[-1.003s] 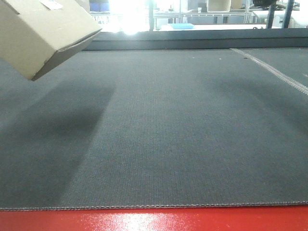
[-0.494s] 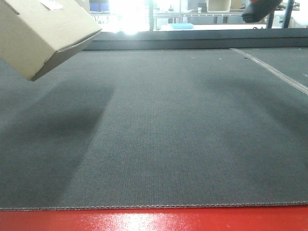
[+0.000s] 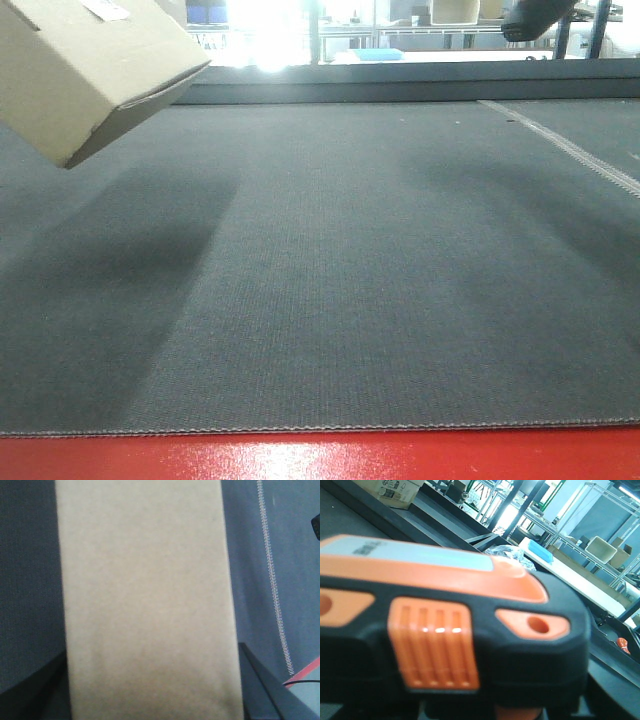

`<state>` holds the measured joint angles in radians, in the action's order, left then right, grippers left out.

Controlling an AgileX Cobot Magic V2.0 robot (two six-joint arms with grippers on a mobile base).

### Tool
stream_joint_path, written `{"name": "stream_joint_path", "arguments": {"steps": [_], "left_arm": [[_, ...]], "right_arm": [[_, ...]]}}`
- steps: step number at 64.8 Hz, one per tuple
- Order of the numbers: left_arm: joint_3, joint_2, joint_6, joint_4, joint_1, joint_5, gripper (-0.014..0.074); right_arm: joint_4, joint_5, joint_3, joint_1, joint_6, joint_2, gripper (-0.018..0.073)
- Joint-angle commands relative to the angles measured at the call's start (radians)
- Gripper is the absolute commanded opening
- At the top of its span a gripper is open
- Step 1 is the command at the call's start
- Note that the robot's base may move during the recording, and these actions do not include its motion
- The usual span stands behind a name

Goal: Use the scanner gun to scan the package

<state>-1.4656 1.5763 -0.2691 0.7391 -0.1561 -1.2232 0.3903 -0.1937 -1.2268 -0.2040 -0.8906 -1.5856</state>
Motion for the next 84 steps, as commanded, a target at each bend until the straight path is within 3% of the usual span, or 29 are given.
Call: {"name": "stream_joint_path", "arguments": {"steps": [1,15,23,48,67,84], "left_arm": [[-0.002,-0.015,-0.008,0.021,0.000,0.002,-0.0111],[-0.002,-0.015,-0.008,0.021,0.000,0.002,-0.0111],[-0.002,-0.015,-0.008,0.019,0.000,0.002,-0.0111],[-0.002,-0.015,-0.008,-0.004,0.000,0.002,-0.0111],[-0.002,-0.015,-0.008,-0.052,0.000,0.002,-0.0111],[-0.002,-0.015,-0.008,-0.056,0.000,0.002,-0.0111]], "right_arm": [[0.002,-0.049,-0.020,0.006,-0.009,0.011,-0.0160],[0.002,-0.050,-0.020,0.006,-0.009,0.013,-0.0160],[0.053,-0.039,-0.020,0.006,-0.009,0.029,-0.0160],[0.537,0.032,-0.015,0.006,-0.009,0.186,-0.0160],[0.718,-0.012,0.109,0.006,-0.008,0.205,-0.0160],[0.711,-0.222,0.317,0.006,0.047,0.196,-0.0160]]}}
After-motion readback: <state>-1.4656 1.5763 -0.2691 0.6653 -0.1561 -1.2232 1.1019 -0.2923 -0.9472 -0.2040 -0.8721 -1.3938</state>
